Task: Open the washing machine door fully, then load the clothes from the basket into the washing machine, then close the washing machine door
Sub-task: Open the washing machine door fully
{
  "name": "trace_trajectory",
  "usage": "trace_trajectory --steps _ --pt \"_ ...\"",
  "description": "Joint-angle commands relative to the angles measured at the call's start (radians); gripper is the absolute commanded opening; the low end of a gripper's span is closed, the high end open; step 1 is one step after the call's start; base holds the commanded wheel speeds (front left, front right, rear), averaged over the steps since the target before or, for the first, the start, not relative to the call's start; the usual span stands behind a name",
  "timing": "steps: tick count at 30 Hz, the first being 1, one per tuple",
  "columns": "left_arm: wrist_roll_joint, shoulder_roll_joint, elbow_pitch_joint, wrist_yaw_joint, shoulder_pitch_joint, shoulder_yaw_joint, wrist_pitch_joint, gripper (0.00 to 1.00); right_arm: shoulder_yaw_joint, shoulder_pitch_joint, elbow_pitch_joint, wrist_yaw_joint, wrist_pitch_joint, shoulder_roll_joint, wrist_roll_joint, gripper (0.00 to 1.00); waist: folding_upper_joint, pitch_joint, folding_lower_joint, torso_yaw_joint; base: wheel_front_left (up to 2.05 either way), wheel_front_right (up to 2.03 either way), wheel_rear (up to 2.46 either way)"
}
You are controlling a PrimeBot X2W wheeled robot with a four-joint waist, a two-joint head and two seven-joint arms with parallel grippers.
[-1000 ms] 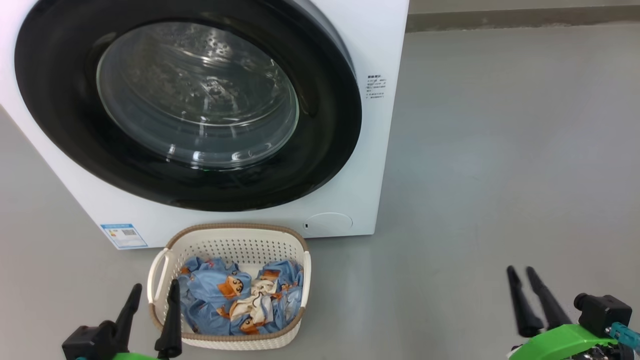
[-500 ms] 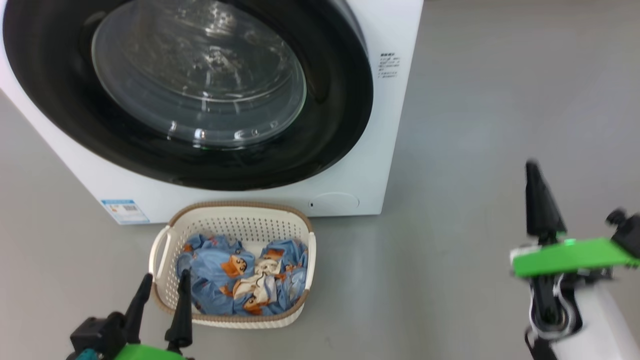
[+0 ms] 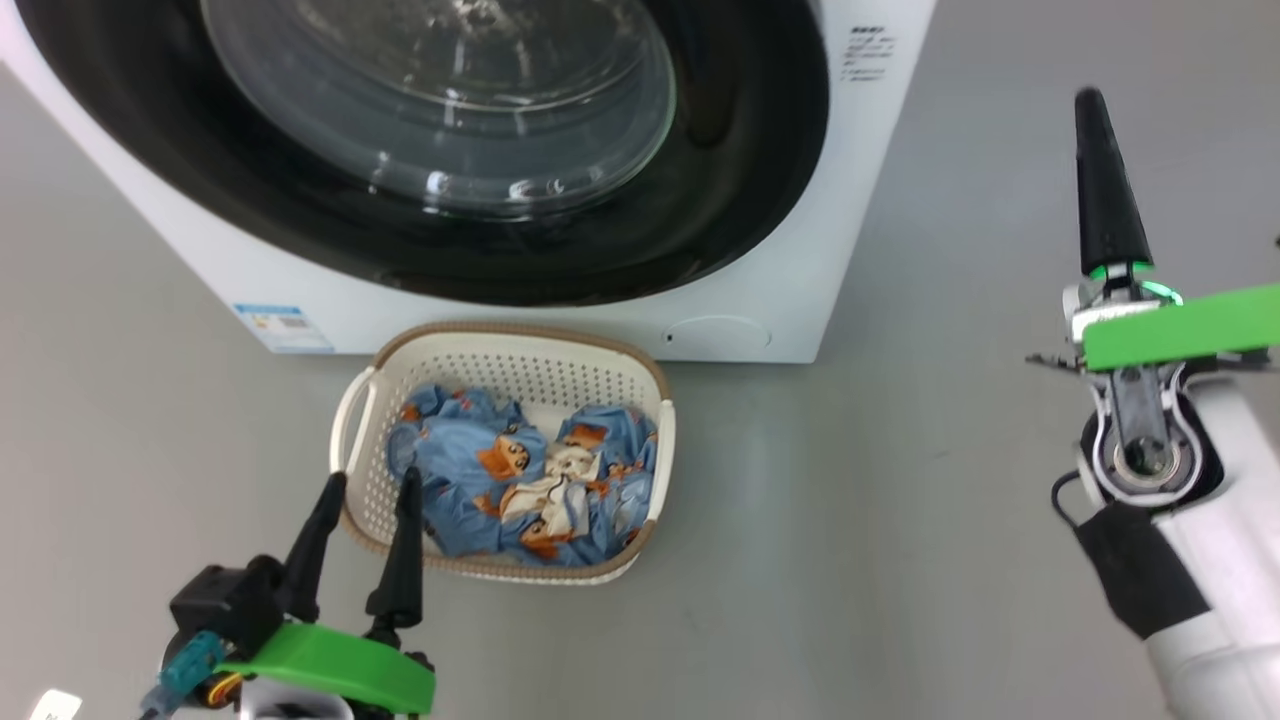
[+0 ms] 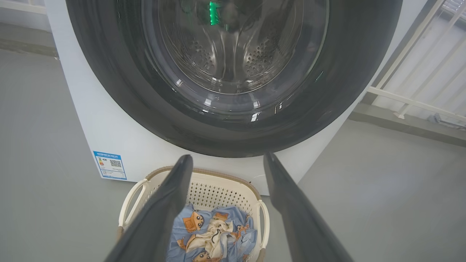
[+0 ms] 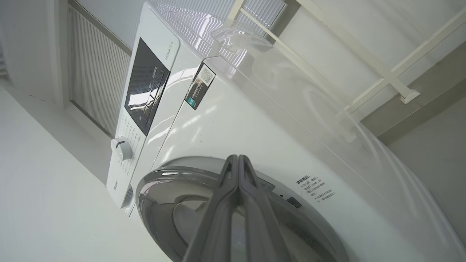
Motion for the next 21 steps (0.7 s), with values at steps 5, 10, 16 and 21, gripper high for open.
trace_trajectory --steps 5,10,16,21 --pt "-0.022 0.011 -0.036 -0.003 -0.060 0.011 -0.010 1.00 0.102 -0.100 0.012 0.002 0.007 -0.077 0.140 0.00 -0.0001 0.064 0.0000 0.054 0.00 0.00 0.00" --pt "-0.027 0.006 -0.046 -0.003 -0.083 -0.007 -0.010 1.00 0.143 -0.179 0.029 0.002 0.060 -0.133 0.251 0.00 -0.0001 0.105 0.0000 0.075 0.00 0.00 0.00" --pt "-0.032 0.003 -0.052 -0.003 -0.109 -0.029 -0.010 1.00 0.145 -0.254 0.065 0.002 0.196 -0.173 0.354 0.00 -0.0001 0.151 0.0000 0.096 0.00 0.00 0.00" --pt "-0.036 -0.001 -0.055 -0.003 -0.130 -0.048 -0.010 1.00 0.146 -0.311 0.115 0.002 0.326 -0.195 0.390 0.00 -0.0001 0.185 0.0000 0.114 0.00 0.00 0.00"
